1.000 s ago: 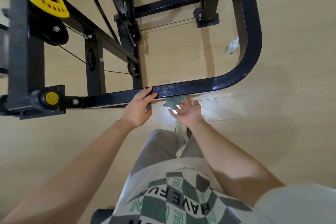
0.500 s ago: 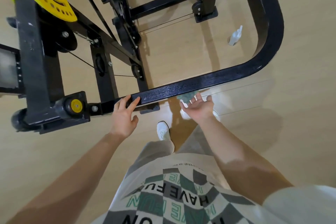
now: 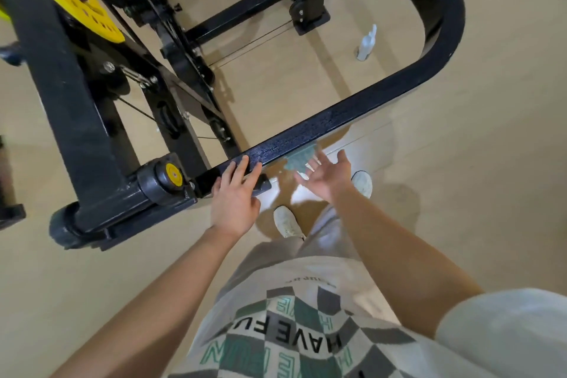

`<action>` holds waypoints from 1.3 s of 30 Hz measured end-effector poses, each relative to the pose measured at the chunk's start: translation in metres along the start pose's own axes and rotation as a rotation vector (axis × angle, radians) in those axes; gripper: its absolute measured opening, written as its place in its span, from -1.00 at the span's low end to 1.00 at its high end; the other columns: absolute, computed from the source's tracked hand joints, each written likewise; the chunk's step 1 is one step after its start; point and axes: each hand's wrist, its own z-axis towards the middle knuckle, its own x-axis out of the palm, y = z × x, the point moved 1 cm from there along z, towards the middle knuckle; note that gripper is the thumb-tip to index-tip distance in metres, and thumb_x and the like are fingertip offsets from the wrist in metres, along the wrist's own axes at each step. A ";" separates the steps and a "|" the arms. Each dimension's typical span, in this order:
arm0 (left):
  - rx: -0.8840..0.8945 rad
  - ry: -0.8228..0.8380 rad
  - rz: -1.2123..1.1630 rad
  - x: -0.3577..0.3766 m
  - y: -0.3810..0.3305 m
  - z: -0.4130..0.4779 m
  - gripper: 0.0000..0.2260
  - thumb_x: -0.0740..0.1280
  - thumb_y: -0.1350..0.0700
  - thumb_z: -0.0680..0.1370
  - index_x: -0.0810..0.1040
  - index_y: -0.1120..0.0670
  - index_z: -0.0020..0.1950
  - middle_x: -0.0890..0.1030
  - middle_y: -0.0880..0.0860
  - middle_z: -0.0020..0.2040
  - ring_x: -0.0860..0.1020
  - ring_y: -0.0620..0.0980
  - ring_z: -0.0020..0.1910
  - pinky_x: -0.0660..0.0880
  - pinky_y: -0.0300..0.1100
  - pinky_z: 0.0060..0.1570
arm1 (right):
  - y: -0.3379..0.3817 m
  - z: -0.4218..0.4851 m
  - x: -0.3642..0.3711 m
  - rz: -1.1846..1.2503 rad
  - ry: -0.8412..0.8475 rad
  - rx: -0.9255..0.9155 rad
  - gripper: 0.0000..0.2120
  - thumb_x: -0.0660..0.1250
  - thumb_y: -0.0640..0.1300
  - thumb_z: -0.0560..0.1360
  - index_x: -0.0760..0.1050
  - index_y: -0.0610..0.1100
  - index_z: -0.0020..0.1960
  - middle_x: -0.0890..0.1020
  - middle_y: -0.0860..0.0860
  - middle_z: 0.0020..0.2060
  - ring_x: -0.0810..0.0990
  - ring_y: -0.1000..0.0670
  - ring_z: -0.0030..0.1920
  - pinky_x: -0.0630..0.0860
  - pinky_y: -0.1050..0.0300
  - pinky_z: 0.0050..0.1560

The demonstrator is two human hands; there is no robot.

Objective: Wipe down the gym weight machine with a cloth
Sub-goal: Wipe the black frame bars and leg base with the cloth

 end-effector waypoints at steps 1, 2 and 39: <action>0.021 -0.003 -0.006 -0.001 0.003 0.000 -0.35 0.33 0.11 0.59 0.16 -0.09 0.64 0.09 0.04 0.66 0.06 0.14 0.62 0.20 0.21 0.50 | 0.010 0.001 -0.004 0.022 0.009 -0.045 -0.30 -0.08 0.41 0.59 0.49 -0.04 0.38 0.55 -0.07 0.32 0.46 -0.16 0.39 0.30 -0.22 0.41; 0.042 -0.007 -0.013 -0.001 0.007 0.000 -0.35 0.33 0.12 0.59 0.17 -0.08 0.64 0.09 0.04 0.66 0.07 0.13 0.62 0.22 0.20 0.51 | 0.018 0.004 -0.008 0.042 0.022 -0.082 -0.30 -0.08 0.41 0.59 0.48 -0.04 0.38 0.54 -0.06 0.34 0.46 -0.15 0.40 0.31 -0.21 0.41; -0.412 -0.372 -0.785 -0.024 -0.016 -0.099 -0.54 0.44 0.09 0.58 0.46 0.06 0.47 0.56 -0.06 0.30 0.58 -0.09 0.19 0.55 -0.20 0.14 | -0.087 -0.063 0.052 -0.997 0.290 0.128 -0.83 0.37 -0.23 0.59 0.59 -0.20 0.18 0.70 -0.16 0.09 0.69 -0.11 0.06 0.58 -0.10 0.21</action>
